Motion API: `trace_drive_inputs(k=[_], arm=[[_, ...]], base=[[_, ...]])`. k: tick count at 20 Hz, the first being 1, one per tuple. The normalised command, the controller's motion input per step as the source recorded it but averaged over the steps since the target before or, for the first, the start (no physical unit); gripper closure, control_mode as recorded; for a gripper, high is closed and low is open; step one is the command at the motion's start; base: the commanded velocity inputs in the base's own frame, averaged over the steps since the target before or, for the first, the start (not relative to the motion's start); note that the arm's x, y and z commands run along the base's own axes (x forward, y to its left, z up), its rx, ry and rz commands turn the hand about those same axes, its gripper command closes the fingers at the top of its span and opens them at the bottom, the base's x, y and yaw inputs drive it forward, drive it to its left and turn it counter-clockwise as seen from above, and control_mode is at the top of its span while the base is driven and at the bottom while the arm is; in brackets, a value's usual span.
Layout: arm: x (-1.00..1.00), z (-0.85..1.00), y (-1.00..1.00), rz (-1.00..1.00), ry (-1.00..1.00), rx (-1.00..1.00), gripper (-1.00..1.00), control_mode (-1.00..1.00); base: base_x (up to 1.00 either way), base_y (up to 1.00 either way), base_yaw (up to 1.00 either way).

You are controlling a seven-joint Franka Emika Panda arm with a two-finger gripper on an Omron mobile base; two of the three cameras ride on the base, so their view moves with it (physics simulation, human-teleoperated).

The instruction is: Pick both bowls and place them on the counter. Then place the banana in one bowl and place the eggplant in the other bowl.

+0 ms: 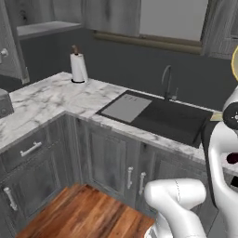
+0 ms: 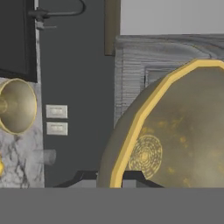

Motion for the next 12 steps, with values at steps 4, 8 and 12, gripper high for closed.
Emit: trace_drive_inputs(k=[4, 8, 12], arm=[[0.0, 0.0, 0.0, 0.0, 0.0, 0.0, 1.0, 1.0], [0.0, 0.0, 0.0, 0.0, 0.0, 0.0, 1.0, 1.0], [0.0, 0.0, 0.0, 0.0, 0.0, 0.0, 1.0, 1.0]], base=[[-0.22, 0.0, -0.39], [-0.1, -0.01, -0.38], [0.0, -0.08, -0.36]])
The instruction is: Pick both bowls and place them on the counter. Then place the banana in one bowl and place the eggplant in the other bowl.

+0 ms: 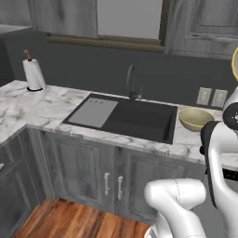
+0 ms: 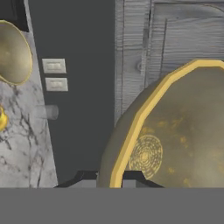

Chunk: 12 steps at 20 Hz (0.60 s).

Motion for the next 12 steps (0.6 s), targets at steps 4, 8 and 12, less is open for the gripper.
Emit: trace_drive_inputs(k=[4, 8, 12], arm=[[0.0, 0.0, 0.0, 0.0, 0.0, 0.0, 1.0, 1.0], [0.0, 0.0, 0.0, 0.0, 0.0, 0.0, 1.0, 1.0], [0.0, 0.0, 0.0, 0.0, 0.0, 0.0, 1.0, 1.0]], base=[[0.0, -0.15, -0.34], [0.26, -0.19, -0.33], [0.39, -0.15, -0.36]])
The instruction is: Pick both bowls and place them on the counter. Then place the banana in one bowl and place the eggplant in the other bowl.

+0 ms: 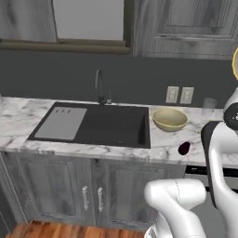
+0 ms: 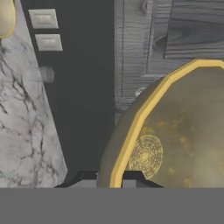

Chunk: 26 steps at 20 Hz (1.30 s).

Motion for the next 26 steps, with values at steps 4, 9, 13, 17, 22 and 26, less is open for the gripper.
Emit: trace_drive_inputs(k=[4, 9, 13, 17, 22, 26], arm=[[0.0, 0.0, 0.0, 0.0, 0.0, 0.0, 1.0, 1.0], [0.0, 0.0, 0.0, 0.0, 0.0, 0.0, 1.0, 1.0], [0.0, 0.0, 0.0, 0.0, 0.0, 0.0, 1.0, 1.0], [0.0, 0.0, 0.0, 0.0, 0.0, 0.0, 1.0, 1.0], [0.0, 0.0, 0.0, 0.0, 0.0, 0.0, 1.0, 1.0], [0.0, 0.0, 0.0, 0.0, 0.0, 0.0, 1.0, 1.0]], base=[[0.44, -0.2, -0.34], [0.46, -0.27, -0.29], [0.39, -0.28, -0.27], [0.12, -0.49, -0.29], [0.08, -0.43, -0.26], [0.49, 0.01, -0.16]])
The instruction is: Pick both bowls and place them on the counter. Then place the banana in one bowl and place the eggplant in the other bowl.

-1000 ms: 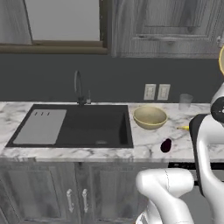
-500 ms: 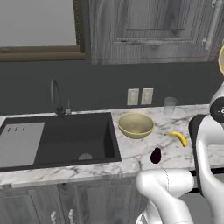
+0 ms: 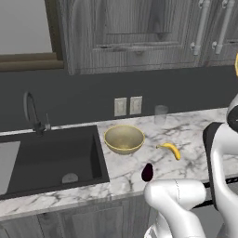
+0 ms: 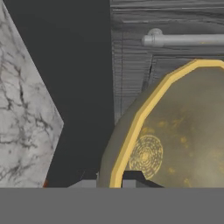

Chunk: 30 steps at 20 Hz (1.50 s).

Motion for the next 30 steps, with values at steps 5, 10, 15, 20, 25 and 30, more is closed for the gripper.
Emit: trace_drive_inputs(k=[5, 10, 15, 20, 25, 30], arm=[[0.0, 0.0, 0.0, 0.0, 0.0, 0.0, 1.0, 1.0], [0.0, 0.0, 0.0, 0.0, 0.0, 0.0, 1.0, 1.0], [0.0, 0.0, 0.0, 0.0, 0.0, 0.0, 1.0, 1.0], [0.0, -0.49, -0.04, 0.02, 0.09, -0.01, 1.0, -1.0], [0.05, -0.68, -0.1, 0.01, 0.22, 0.0, 1.0, -1.0], [0.14, -0.73, -0.13, 0.02, 0.28, 0.04, 1.0, -1.0]], base=[[0.6, 0.02, -0.08], [0.49, 0.0, -0.02], [0.19, -0.04, 0.0], [0.0, -0.04, 0.0], [0.0, 0.0, 0.0], [0.0, 0.0, 0.0]])
